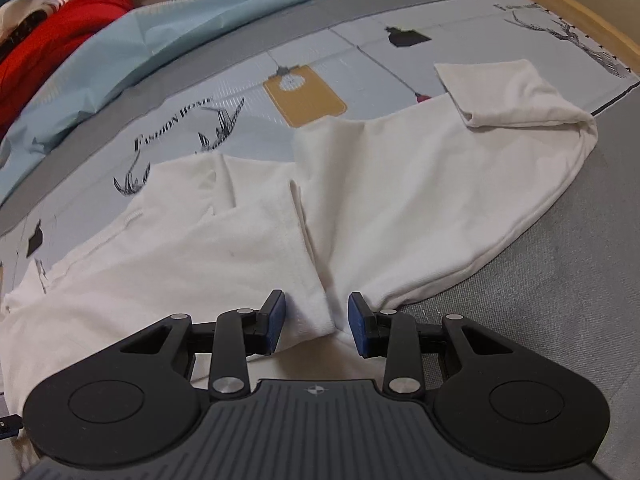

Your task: Fold small clothes

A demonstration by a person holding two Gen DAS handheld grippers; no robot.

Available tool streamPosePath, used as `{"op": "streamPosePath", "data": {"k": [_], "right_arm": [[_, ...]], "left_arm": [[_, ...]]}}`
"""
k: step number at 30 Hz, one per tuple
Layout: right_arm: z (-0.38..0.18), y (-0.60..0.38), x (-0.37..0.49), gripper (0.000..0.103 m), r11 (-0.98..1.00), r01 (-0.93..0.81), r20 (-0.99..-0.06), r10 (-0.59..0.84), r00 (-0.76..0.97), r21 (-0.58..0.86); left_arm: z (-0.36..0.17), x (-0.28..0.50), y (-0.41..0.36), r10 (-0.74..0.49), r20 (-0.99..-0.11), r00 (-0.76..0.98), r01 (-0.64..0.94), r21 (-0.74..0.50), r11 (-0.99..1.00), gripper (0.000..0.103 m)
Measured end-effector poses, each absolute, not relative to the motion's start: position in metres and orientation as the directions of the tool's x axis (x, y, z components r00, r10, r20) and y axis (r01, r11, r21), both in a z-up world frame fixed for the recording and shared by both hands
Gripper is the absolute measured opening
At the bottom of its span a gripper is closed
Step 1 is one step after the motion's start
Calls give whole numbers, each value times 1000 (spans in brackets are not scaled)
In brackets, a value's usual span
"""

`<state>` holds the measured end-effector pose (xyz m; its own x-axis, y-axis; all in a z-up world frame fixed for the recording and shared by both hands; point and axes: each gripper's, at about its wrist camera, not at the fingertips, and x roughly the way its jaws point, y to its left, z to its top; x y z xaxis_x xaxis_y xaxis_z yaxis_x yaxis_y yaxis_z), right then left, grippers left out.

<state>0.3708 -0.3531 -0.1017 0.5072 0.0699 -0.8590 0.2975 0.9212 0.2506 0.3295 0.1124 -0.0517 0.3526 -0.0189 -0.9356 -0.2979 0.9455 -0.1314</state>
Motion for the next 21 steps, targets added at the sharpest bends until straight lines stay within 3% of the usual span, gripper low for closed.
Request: {"op": "streamPosePath", "data": {"k": [4,10,11,13,14,15,21], "right_arm": [[-86,-362,367,36,909,298,-810,68,583,292],[-67,-389,360,36,880,327,-728,29,685,344],[-63,-394,359,34,882,323,-710,19,704,344],[-57,-408,357,20,881,322,-668,-8,744,347],[-56,-420,355,6,871,335,-647,-25,762,360],[-56,-431,353,3,856,358,-632,-48,774,373],[-80,-507,357,7,650,513,-623,-77,779,561]], "left_arm": [[-29,331,96,-32,-907,419,-233,-141,962,41],[-7,334,75,35,-883,467,-167,-49,985,45],[-5,334,72,48,-877,478,-157,-31,987,45],[-2,335,68,60,-868,493,-142,-13,990,46],[0,335,65,61,-864,500,-132,-7,991,46],[1,334,62,60,-863,502,-123,-2,992,46],[0,333,57,47,-865,500,-96,-1,995,46]]}}
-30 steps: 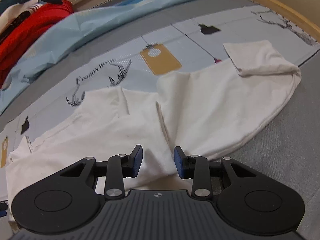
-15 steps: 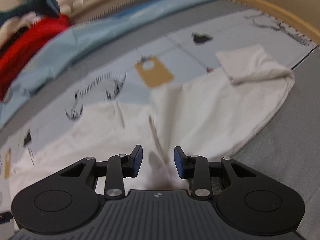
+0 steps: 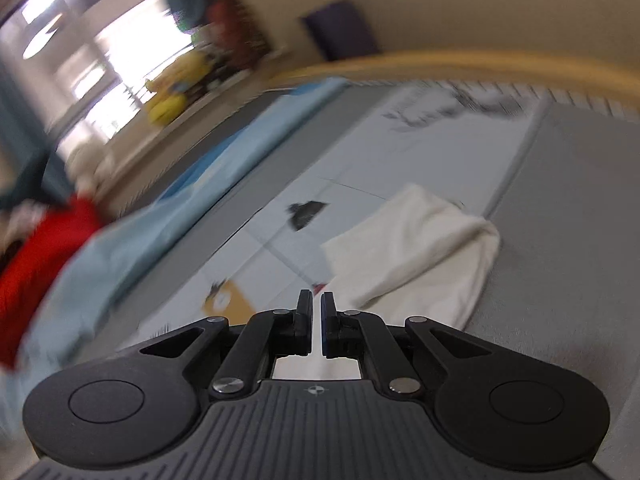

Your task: Fold small clothes

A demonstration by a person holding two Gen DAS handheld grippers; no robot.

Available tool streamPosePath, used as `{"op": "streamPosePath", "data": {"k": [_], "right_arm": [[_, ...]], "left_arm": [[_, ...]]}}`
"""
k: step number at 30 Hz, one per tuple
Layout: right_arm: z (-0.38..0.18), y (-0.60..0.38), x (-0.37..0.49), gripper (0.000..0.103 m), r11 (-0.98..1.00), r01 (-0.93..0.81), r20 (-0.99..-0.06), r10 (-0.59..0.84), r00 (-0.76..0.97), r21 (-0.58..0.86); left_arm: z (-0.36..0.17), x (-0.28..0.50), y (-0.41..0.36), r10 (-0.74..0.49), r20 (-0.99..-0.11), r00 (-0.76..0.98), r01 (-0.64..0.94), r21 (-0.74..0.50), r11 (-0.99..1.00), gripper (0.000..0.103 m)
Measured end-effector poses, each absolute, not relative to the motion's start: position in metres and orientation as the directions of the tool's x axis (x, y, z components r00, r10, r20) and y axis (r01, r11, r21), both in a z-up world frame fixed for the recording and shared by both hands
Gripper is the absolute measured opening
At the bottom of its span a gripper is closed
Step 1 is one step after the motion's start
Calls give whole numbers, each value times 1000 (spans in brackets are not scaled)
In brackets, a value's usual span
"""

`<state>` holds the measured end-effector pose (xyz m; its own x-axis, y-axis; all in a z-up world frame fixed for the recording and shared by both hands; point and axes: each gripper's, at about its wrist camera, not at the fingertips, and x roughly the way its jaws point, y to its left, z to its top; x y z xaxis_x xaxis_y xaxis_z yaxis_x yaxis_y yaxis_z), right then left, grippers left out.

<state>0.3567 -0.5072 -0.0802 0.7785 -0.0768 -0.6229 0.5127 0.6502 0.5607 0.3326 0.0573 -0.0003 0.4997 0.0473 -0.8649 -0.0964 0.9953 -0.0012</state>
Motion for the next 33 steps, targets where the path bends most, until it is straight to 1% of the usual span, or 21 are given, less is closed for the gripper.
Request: {"op": "streamPosePath", "data": {"k": [1,4,6,8,15,20,22,23,24,25,29,33], "right_arm": [[-85,-515,358,7,614,530,-626,-73,776,585],[-98,-529,368,12,558,547,-630,-55,775,624],[-109,-533,373,27,517,560,-635,-40,772,648],[-121,-538,378,31,473,570,-639,-20,769,672],[-150,-549,395,31,374,628,-674,-11,739,682],[-158,-543,408,31,395,629,-683,-6,731,670],[-161,-540,410,31,402,631,-684,-14,729,664],[-161,-539,411,24,409,632,-685,-24,728,658],[-160,-539,411,9,420,635,-687,-37,726,648],[-157,-538,411,6,429,635,-686,-49,726,642],[-135,-534,406,4,449,609,-646,-88,758,653],[-96,-528,394,4,419,533,-567,-51,822,735]], "left_arm": [[0,332,57,45,-865,501,-98,-5,995,46],[0,333,56,40,-864,501,-100,-13,995,46],[-1,334,53,33,-866,500,-96,-18,995,46],[-2,334,50,30,-867,498,-90,-18,996,46],[-8,337,41,22,-875,484,-82,-20,996,47],[-10,339,35,11,-875,483,-79,-31,996,47],[-10,339,33,11,-876,482,-75,-29,997,47],[-10,339,33,12,-876,482,-75,-28,997,47],[-10,339,33,12,-876,482,-75,-27,997,47],[-10,339,33,12,-876,482,-76,-28,997,47],[-8,337,35,10,-875,484,-79,-32,996,47],[0,335,38,-4,-868,496,-82,-52,995,47]]}}
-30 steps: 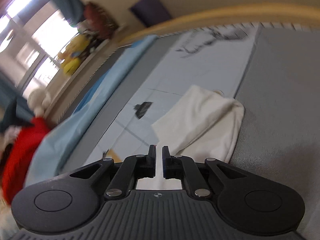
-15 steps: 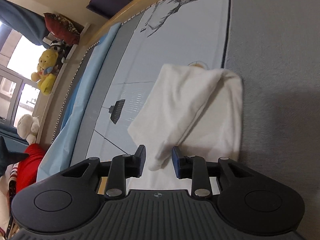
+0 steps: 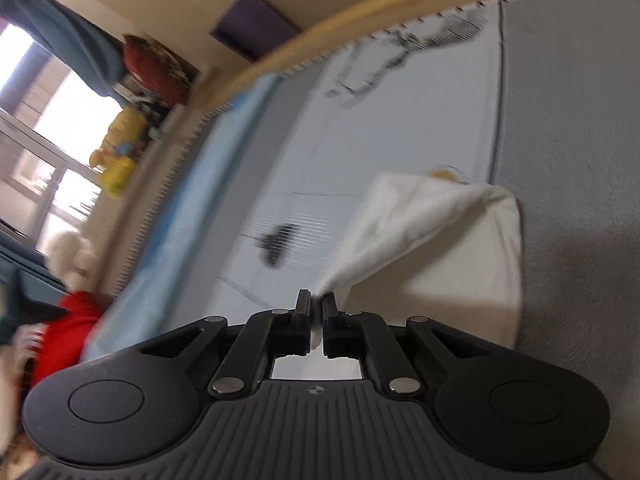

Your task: Fold small clothes

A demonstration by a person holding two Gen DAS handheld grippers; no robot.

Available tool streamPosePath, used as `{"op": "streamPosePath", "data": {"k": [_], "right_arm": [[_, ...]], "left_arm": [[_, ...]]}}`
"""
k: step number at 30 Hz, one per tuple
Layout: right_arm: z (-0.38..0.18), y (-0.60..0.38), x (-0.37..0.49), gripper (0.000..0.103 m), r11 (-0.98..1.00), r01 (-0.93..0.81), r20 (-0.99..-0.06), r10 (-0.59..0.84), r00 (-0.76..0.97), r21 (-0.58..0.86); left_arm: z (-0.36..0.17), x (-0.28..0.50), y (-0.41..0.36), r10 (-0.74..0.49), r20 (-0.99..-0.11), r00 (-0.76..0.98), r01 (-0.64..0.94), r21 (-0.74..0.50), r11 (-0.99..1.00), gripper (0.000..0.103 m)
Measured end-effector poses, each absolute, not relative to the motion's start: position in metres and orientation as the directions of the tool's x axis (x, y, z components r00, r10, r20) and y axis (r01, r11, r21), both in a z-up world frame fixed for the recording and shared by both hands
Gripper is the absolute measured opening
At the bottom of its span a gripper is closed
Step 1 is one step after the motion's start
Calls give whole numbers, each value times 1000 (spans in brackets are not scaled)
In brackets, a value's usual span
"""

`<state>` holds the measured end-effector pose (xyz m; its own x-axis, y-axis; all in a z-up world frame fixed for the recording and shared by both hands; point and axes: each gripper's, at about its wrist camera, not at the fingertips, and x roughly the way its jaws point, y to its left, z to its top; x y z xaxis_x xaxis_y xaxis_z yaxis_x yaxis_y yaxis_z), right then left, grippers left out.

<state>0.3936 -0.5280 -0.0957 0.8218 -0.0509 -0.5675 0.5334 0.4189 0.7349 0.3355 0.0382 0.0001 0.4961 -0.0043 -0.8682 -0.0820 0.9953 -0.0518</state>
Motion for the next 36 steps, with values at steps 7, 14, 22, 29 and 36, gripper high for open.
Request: {"op": "streamPosePath", "data": {"k": [7,14,22,29,36], "right_arm": [[-21,-429,339,4,440,319,-427,173,888,840],[-37,-289,299,4,317,224,-364,510,779,922],[-90,-227,296,4,379,348,-512,575,638,858],[-126,-236,284,9,547,548,-771,511,380,633],[-119,-273,286,23,550,525,-760,469,450,650]], "left_arm": [[10,328,49,-26,-860,510,-112,-96,989,47],[15,315,68,-82,-858,507,-154,-184,971,47],[1,314,80,-186,-868,460,-189,-300,935,46],[-11,324,64,-242,-874,421,-175,-340,924,46],[-36,330,42,-354,-867,350,-198,-438,877,46]]}}
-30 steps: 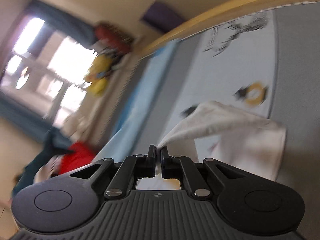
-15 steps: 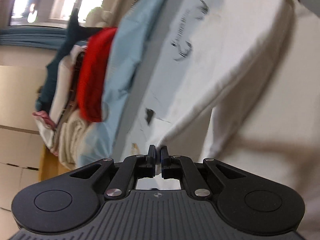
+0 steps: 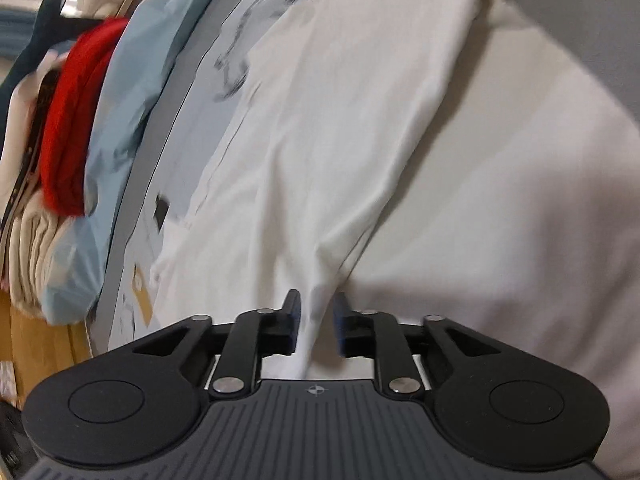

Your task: Fold small clothes

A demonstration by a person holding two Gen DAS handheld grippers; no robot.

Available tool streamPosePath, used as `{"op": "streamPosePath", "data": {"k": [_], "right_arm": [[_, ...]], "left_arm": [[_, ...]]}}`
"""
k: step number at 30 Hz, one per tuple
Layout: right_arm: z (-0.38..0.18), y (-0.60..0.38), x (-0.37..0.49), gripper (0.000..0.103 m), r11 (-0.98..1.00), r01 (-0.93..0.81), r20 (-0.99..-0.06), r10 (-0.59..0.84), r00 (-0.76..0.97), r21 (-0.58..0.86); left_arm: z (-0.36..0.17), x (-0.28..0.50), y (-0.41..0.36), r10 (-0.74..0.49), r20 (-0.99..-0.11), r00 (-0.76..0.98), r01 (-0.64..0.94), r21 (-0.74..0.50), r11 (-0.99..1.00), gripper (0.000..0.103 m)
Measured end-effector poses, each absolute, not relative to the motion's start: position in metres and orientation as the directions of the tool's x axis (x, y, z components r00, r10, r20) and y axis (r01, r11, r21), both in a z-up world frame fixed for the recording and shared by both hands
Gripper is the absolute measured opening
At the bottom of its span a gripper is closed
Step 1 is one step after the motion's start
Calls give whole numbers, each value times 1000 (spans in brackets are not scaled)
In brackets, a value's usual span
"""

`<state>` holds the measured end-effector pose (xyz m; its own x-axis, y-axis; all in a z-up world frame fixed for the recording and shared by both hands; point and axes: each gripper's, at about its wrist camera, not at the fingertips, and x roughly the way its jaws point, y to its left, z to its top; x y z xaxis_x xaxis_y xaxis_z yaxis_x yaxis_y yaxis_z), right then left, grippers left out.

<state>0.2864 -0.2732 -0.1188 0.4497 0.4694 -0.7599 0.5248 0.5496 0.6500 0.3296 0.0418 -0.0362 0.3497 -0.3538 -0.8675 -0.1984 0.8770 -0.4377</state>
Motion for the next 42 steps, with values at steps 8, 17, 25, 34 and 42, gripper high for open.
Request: {"op": "streamPosePath", "data": {"k": [8,17,25,34,42], "right_arm": [[-124,-283,290,23,534,561,-774,465,430,633],[-110,-299,288,23,571,579,-809,338,481,582],[-100,-308,284,23,571,591,-808,257,531,570],[-107,-348,294,24,440,655,-776,184,604,614],[-120,-362,311,33,390,650,-754,239,612,652]], "left_arm": [[-70,332,16,-422,-867,265,-243,-484,841,33],[27,327,35,-83,-701,709,-93,-209,974,5],[-13,333,95,194,-855,480,-404,-19,915,11],[-10,333,117,117,-857,502,-445,-139,885,35],[-26,336,151,5,-878,479,-503,-270,821,42]]}}
